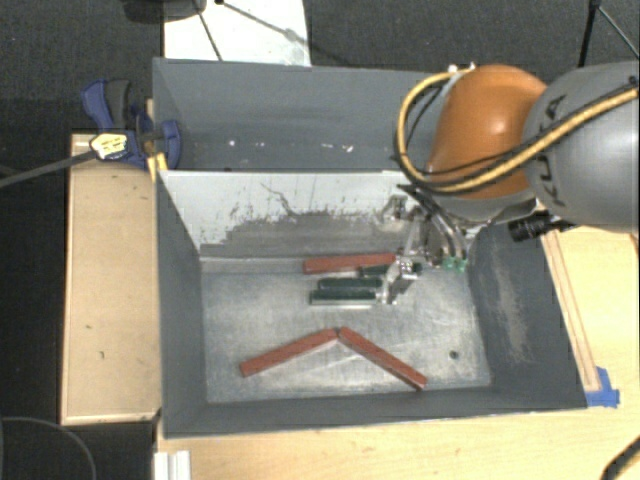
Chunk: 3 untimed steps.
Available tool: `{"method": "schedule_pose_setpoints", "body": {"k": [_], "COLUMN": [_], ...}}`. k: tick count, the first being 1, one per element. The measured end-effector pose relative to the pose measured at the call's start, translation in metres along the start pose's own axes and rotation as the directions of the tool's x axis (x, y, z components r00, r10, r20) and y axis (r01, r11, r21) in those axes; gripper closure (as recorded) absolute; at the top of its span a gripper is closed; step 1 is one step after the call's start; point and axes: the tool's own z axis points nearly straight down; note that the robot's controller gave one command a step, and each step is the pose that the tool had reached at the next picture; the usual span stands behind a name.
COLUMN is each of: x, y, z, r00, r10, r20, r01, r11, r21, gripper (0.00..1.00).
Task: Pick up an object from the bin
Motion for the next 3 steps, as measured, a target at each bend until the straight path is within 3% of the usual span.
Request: {"method": "schedule_pose_setpoints", "body": {"k": [1,2,3], "x": [-0.007,-0.026,-0.026], "y": [-0.002,-0.003,-0.003], "z": [0.042,0.114,0.114], "r00": [0.999,0.992,0.992], "r10": [-0.031,-0.125,-0.126], "r20": [0.009,0.021,0.021], "r01": [0.031,0.125,0.126], "r11": [1.0,0.992,0.992], "r21": [-0.001,-0.002,-0.002], "gripper": [0.0,1.0,1.0]}}
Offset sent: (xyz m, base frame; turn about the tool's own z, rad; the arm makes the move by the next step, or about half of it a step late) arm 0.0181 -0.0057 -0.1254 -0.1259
